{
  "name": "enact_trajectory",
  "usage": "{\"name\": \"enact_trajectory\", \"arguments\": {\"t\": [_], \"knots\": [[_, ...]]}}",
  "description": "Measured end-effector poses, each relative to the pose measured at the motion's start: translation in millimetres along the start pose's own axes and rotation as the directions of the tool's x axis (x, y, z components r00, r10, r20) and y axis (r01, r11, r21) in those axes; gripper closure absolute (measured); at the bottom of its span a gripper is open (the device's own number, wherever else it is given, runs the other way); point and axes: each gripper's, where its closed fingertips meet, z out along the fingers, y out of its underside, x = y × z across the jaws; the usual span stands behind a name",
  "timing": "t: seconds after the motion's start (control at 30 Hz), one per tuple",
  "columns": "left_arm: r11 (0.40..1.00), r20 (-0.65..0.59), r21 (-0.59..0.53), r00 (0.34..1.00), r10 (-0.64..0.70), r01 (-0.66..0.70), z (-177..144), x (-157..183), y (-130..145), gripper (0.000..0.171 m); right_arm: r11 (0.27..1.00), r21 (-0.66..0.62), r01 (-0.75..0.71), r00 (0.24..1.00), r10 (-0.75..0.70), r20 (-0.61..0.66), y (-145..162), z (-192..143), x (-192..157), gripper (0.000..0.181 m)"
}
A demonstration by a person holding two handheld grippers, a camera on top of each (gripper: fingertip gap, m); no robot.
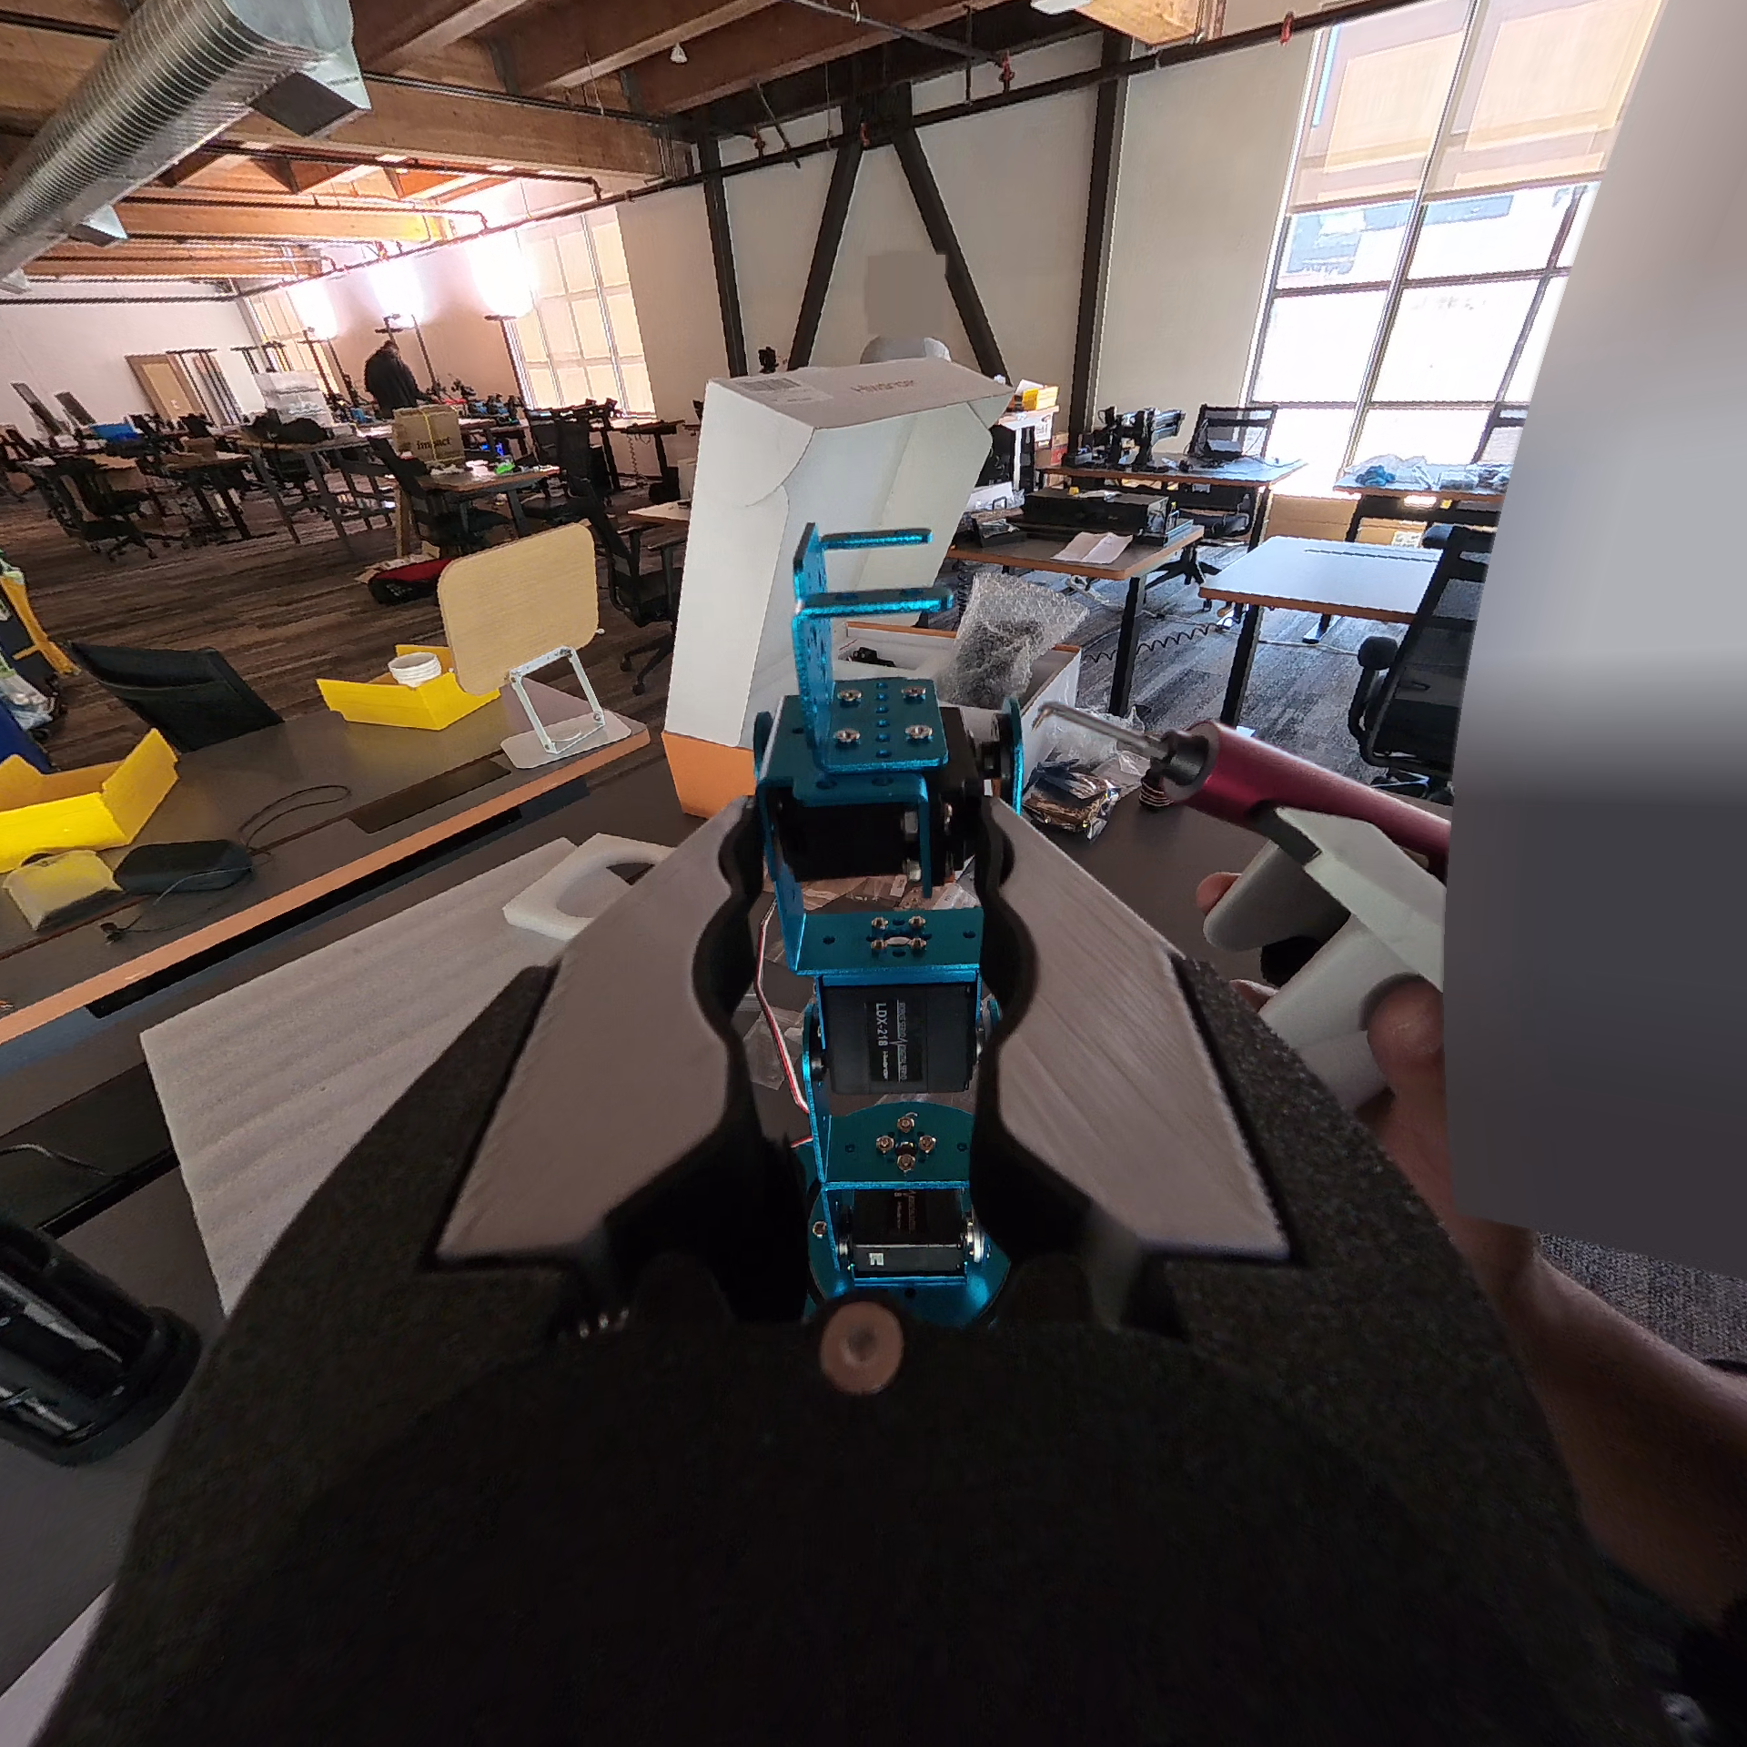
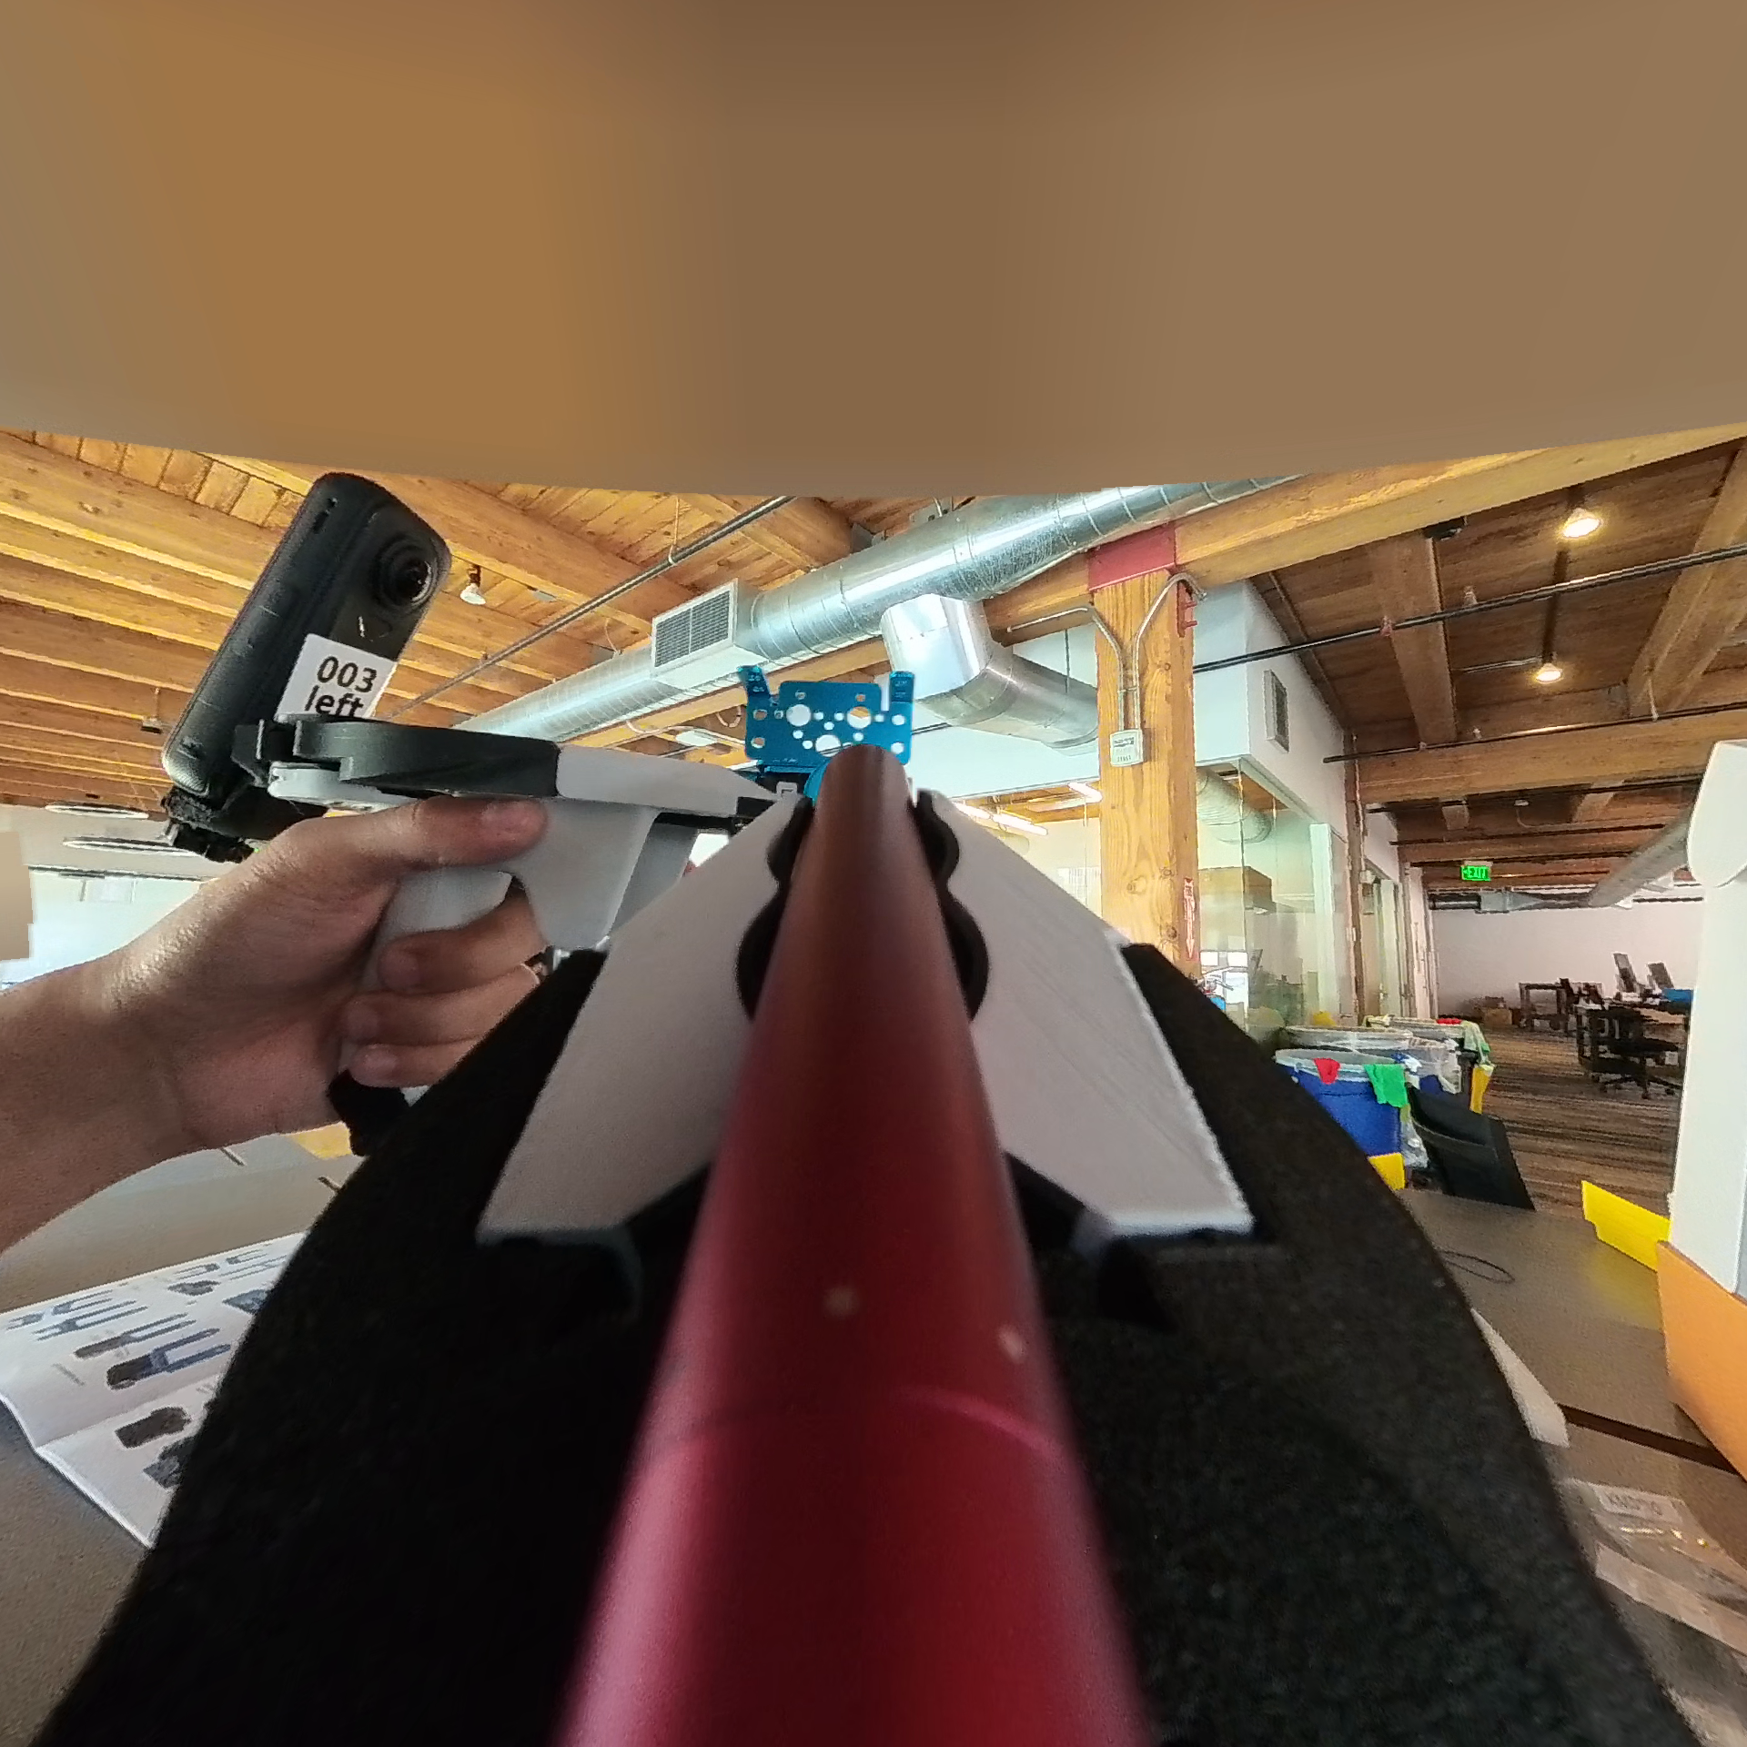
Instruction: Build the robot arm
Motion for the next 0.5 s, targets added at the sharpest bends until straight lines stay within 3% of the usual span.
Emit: {"name": "enact_trajectory", "arguments": {"t": [0.5], "knots": [[1.000, 0.001, -0.002, 1.000, -0.007, 0.007, 0.2, 0.3, -0.1, 0.128, 1.000, -0.009, 0.007, 1.000, -0.007, 0.004, 2.0, 4.2, 0.6, 0.159]]}}
